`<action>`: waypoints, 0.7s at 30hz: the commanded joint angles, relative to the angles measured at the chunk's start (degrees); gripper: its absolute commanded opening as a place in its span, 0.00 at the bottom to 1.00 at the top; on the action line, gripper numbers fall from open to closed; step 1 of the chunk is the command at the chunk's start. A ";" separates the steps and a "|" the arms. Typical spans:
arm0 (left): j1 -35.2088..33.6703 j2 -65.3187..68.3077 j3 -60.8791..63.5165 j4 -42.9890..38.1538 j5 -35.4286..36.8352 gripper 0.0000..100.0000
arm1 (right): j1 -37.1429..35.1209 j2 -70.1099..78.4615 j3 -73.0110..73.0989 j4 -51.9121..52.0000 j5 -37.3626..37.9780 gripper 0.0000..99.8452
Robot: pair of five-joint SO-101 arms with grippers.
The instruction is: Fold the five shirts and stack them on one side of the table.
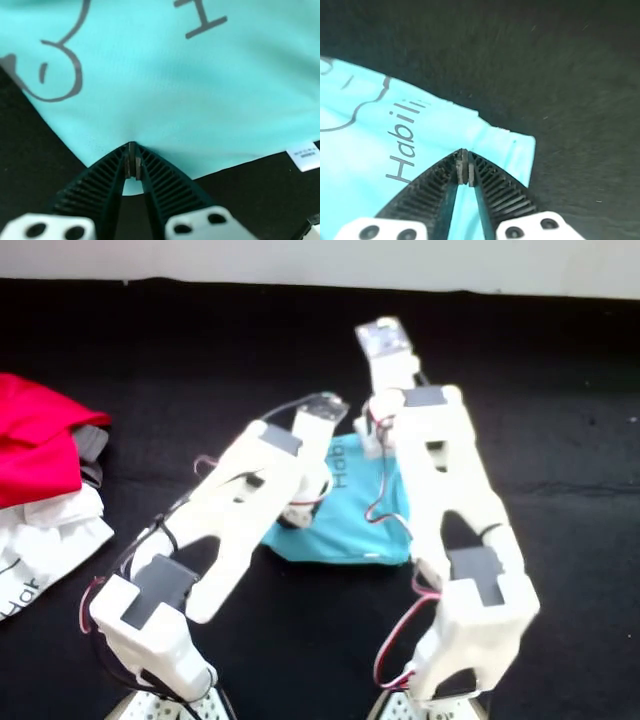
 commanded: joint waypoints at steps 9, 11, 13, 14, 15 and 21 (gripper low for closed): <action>0.40 -3.91 7.78 -6.51 -0.53 0.01 | 9.71 10.51 -2.86 -5.05 -0.62 0.01; 0.31 -3.91 6.55 -6.42 -0.53 0.01 | 9.54 10.33 -2.95 -4.97 -0.62 0.01; 0.31 -3.91 5.41 -5.19 -0.53 0.01 | 8.75 9.89 -2.95 -4.62 -0.62 0.01; 0.31 -3.91 4.62 -4.04 -0.53 0.01 | 8.40 8.92 -3.38 -3.47 -0.62 0.01; 0.31 -3.91 3.56 -2.73 -0.53 0.01 | 8.04 7.43 -3.74 -1.98 -0.97 0.01; -3.12 -4.00 -7.69 7.82 -0.70 0.01 | 7.16 -6.90 -5.23 5.49 -1.14 0.01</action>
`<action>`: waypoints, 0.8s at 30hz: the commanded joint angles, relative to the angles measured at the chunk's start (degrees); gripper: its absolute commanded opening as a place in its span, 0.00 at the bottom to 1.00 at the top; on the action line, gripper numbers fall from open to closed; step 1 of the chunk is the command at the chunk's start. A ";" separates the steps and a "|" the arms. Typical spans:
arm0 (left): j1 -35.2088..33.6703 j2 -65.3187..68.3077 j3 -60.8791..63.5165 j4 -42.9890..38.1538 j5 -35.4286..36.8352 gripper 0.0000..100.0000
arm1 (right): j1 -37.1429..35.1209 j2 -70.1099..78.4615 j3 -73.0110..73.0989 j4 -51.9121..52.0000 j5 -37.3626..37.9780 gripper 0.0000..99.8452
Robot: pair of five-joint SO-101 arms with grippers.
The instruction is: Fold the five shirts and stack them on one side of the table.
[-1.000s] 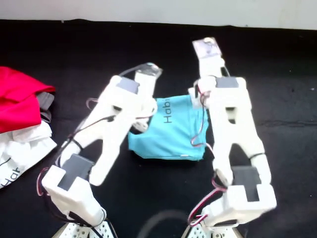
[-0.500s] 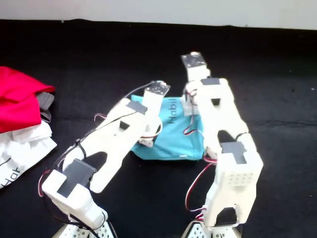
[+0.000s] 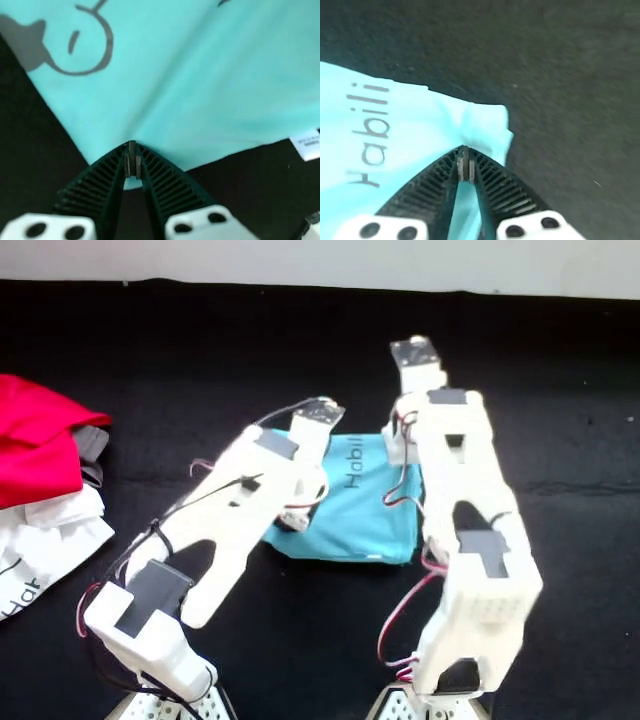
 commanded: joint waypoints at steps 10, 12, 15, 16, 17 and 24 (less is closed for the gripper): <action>-19.91 -0.84 -22.64 13.36 -0.35 0.01 | -5.32 -14.11 4.62 12.70 -1.85 0.35; -22.55 -0.84 -20.18 13.27 -0.35 0.01 | -6.46 -13.49 7.87 9.98 -7.03 0.37; -26.86 -0.84 -15.43 11.52 -0.35 0.01 | -6.73 -11.82 10.68 6.29 -13.89 0.42; -28.18 -0.84 -13.67 10.29 -0.35 0.01 | -6.73 -11.03 11.30 5.32 -15.65 0.45; -29.49 -0.84 -12.00 8.88 -0.35 0.02 | -6.73 -10.15 11.56 4.53 -16.79 0.48; -34.95 -0.84 -0.92 -0.44 -0.35 0.07 | -7.08 0.48 7.69 0.66 -17.32 0.45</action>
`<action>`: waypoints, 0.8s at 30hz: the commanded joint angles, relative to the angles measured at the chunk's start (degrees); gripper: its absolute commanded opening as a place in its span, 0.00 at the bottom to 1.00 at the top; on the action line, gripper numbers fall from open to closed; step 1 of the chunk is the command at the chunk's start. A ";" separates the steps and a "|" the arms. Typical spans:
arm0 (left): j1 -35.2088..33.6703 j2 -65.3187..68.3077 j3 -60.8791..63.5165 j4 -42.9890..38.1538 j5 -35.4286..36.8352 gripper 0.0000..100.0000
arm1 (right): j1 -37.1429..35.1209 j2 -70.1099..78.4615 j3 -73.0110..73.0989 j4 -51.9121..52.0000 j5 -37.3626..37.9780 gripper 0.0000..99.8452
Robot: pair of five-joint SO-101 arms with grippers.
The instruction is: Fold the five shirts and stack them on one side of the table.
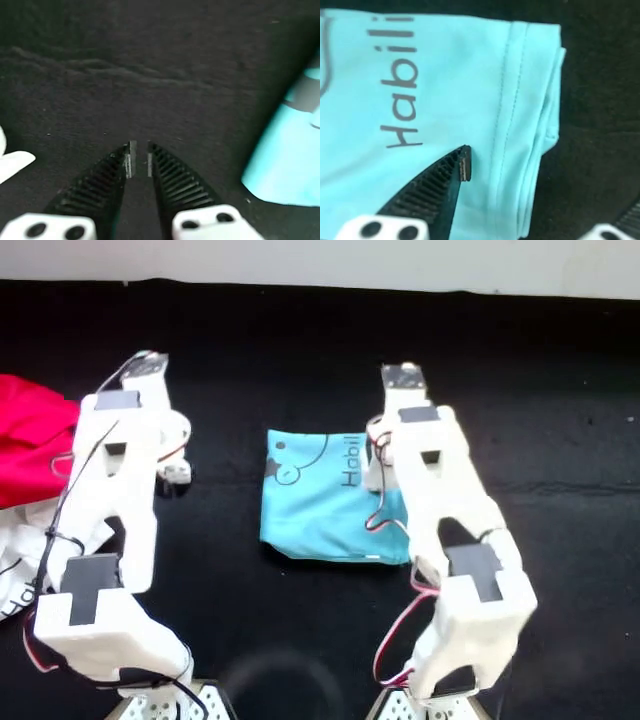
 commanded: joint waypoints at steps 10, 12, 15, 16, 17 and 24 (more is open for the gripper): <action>-1.63 -0.92 17.80 -20.13 -0.35 0.07 | 0.92 15.69 -18.33 4.44 -0.62 0.00; -1.54 -1.54 20.35 -22.24 -0.18 0.07 | 2.86 15.78 -20.70 5.23 -0.62 0.03; -1.54 -1.54 20.62 -22.59 -0.18 0.07 | 7.60 15.69 -24.84 5.23 1.14 0.00; -1.45 -1.54 20.62 -22.59 -0.18 0.07 | 9.54 15.87 -26.33 4.97 3.43 0.01; -1.36 -1.54 20.62 -22.59 -0.18 0.07 | 11.65 16.04 -27.91 4.70 6.24 0.01; -1.27 -1.27 20.62 -22.59 -0.18 0.07 | 25.45 16.22 -32.84 -9.10 19.08 0.01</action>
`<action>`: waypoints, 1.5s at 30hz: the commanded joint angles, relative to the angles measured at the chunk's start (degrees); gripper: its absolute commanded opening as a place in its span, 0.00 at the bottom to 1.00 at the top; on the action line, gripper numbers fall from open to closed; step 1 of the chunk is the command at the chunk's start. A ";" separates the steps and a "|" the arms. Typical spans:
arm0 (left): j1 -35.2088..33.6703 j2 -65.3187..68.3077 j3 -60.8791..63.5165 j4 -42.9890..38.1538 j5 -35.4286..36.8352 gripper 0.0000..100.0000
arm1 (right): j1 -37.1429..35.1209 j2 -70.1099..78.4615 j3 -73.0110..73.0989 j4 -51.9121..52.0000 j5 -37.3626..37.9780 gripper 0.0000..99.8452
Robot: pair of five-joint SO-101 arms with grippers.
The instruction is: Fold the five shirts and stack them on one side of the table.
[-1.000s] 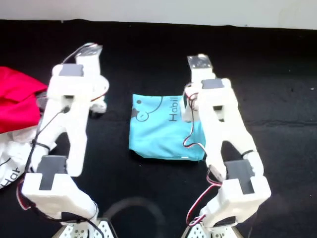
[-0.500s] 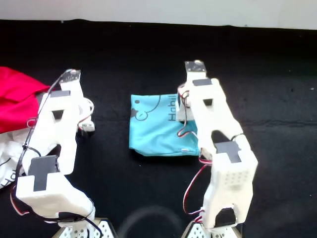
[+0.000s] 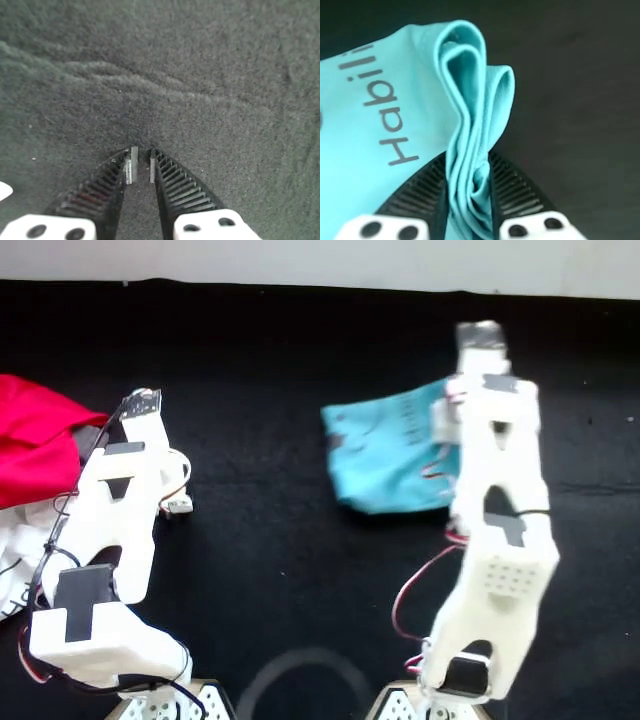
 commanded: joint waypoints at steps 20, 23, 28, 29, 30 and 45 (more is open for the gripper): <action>-0.13 0.31 0.40 -0.97 -0.18 0.07 | 15.60 27.65 -39.16 -15.87 13.71 0.01; -0.13 0.31 0.40 -0.97 -0.18 0.07 | 14.64 28.35 -45.76 -6.64 13.71 0.06; -0.13 0.31 0.40 -0.97 -0.18 0.07 | 13.05 28.26 -59.38 8.40 13.63 0.26; -0.13 0.31 0.40 -0.97 -0.18 0.07 | 12.97 28.35 -62.37 10.15 13.63 0.26; -0.13 0.31 0.40 -0.97 -0.18 0.07 | 12.97 28.44 -65.36 11.38 13.63 0.26; -0.48 -4.44 -7.16 9.58 -0.26 0.08 | 4.70 22.73 -80.57 40.22 13.63 0.26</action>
